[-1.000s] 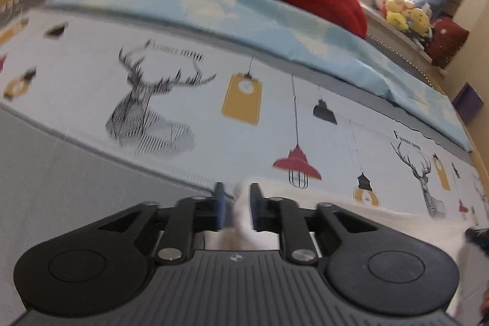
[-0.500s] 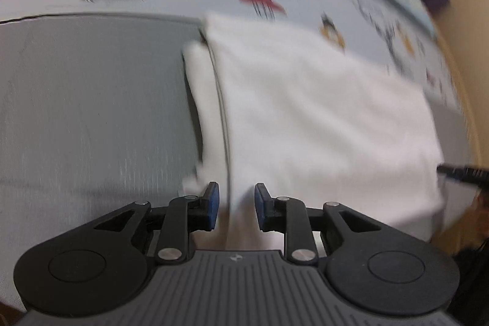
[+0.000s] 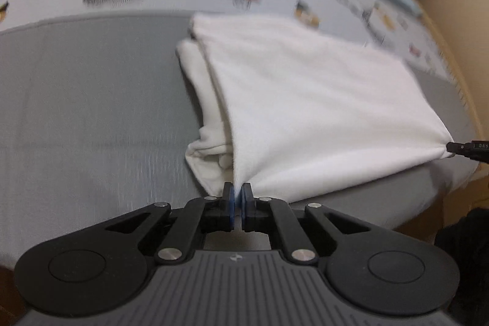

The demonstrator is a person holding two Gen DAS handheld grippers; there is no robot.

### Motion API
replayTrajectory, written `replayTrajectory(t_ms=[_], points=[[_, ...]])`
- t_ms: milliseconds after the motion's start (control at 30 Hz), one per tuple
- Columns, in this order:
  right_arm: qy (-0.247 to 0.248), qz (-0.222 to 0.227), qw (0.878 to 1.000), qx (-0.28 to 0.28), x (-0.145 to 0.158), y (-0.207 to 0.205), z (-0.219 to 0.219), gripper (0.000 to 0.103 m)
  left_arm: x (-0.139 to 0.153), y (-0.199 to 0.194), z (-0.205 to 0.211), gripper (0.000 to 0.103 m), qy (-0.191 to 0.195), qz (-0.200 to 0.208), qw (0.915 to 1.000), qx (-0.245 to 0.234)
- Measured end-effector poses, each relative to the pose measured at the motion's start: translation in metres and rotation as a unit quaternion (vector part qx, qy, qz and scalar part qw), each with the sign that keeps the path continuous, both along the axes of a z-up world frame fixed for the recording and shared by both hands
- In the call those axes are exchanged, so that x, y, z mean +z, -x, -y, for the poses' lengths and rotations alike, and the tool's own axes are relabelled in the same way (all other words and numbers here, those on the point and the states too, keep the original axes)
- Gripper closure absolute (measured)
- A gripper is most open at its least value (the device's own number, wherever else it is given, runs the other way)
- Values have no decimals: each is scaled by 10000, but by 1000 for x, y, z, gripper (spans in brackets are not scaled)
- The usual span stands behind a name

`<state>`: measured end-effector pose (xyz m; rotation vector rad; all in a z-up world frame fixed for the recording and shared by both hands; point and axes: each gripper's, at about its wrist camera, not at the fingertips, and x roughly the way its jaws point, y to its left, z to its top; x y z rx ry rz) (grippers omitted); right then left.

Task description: Fold small clothes

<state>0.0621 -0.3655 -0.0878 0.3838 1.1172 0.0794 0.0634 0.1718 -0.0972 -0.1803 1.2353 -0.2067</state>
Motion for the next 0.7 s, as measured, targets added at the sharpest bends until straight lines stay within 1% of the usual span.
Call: replayTrajectory(t_ms=[67,100,133,167,200,267,300,333,367,433,533,600,667,700], points=[[294,-564,9979,123,-27,-5,-11,99,-13,-1,2,96,-170,-282,9994,-67],[500,-911,9942,285,-42,-7,-20,98,-18,-3,2,96,-232,-395,9989,-50],[734,-1068,9907,403,-49,-9,-26,95,-19,-4,-1,96,-207,-384,9990,-9],[945,-1057,9889,455,-52,-9,-30,91,-16,-4,-5,94,-122,-283,9995,78],[1002,-965,9894,426,-50,-9,-31,88,-10,-5,-11,92,-21,-102,9997,223],[937,-532,9938,280,-38,-9,-29,86,-2,-9,-21,91,248,184,9984,478],[892,-294,9954,187,-31,-10,-27,81,1,-12,-26,91,449,283,9967,612],[828,-86,9965,92,-25,-11,-25,77,2,-13,-26,91,561,319,9955,698],[740,18,9972,34,-23,-14,-23,76,2,-18,-28,91,620,337,9947,754],[523,47,9986,-62,-27,-24,-19,76,1,-25,-21,91,599,347,9949,729],[332,-60,9994,-46,-37,-37,-20,76,-3,-35,-8,90,522,290,9966,565],[333,-128,9994,35,-42,-42,-23,76,-10,-44,0,88,388,208,9976,526],[307,-219,9991,184,-45,-44,-28,100,-18,-47,2,88,251,66,9983,515],[278,-230,9991,238,-45,-44,-30,100,-23,-47,1,95,206,18,9985,512]])
